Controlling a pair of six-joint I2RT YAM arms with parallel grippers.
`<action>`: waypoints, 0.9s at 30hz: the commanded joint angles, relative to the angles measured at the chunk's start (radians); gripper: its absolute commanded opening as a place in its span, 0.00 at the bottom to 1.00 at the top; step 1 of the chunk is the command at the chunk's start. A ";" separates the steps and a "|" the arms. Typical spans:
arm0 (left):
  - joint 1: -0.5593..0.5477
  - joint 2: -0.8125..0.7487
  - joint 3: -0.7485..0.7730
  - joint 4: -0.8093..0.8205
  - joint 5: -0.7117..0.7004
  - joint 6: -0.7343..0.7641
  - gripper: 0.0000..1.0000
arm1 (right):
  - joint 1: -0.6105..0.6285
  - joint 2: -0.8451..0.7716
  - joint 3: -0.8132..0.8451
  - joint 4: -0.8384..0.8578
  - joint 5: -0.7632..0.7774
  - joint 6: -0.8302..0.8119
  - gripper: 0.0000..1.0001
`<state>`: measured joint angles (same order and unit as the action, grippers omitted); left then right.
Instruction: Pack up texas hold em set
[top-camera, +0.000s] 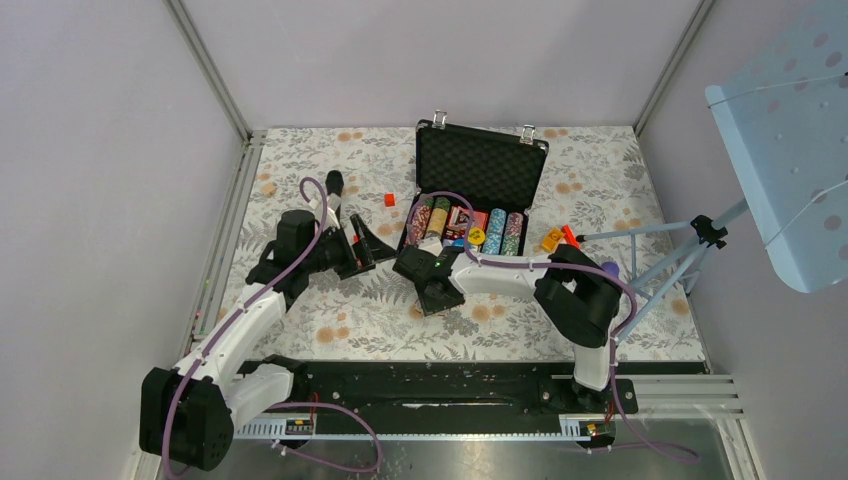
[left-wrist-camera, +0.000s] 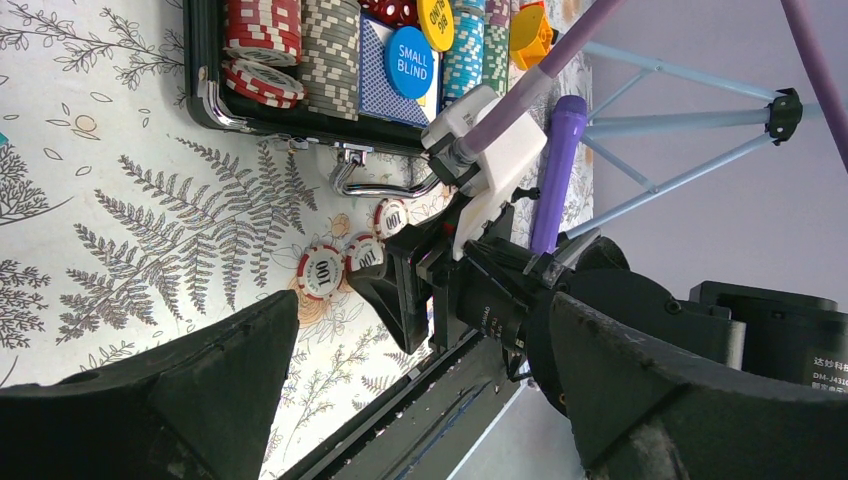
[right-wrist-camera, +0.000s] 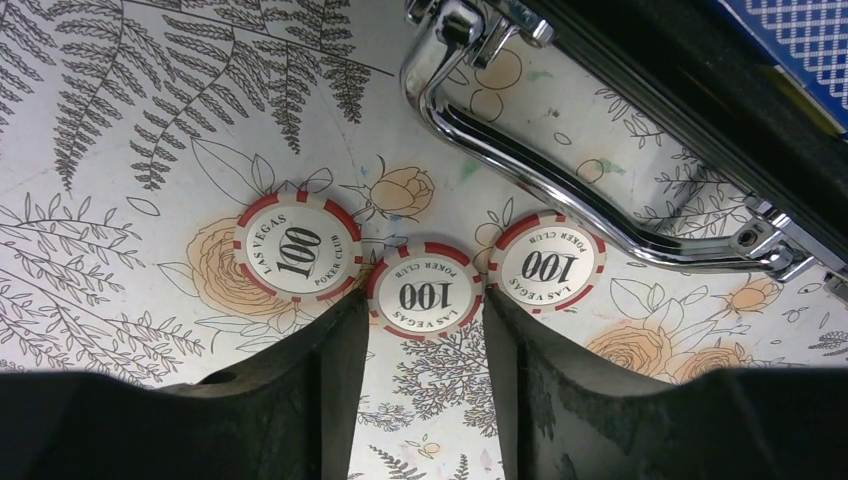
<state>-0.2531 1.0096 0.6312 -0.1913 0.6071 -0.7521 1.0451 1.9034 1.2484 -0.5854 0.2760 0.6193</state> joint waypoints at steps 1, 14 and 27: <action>0.006 0.005 -0.004 0.021 0.031 0.012 0.95 | -0.006 0.018 -0.002 -0.015 0.010 -0.016 0.51; 0.006 0.006 -0.005 0.025 0.033 0.011 0.95 | 0.027 -0.063 -0.086 0.006 -0.032 -0.045 0.44; 0.006 0.004 -0.007 0.024 0.033 0.011 0.95 | 0.094 -0.115 -0.123 0.001 -0.053 -0.023 0.43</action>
<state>-0.2531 1.0164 0.6273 -0.1905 0.6109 -0.7521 1.1259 1.8355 1.1641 -0.5602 0.2562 0.5774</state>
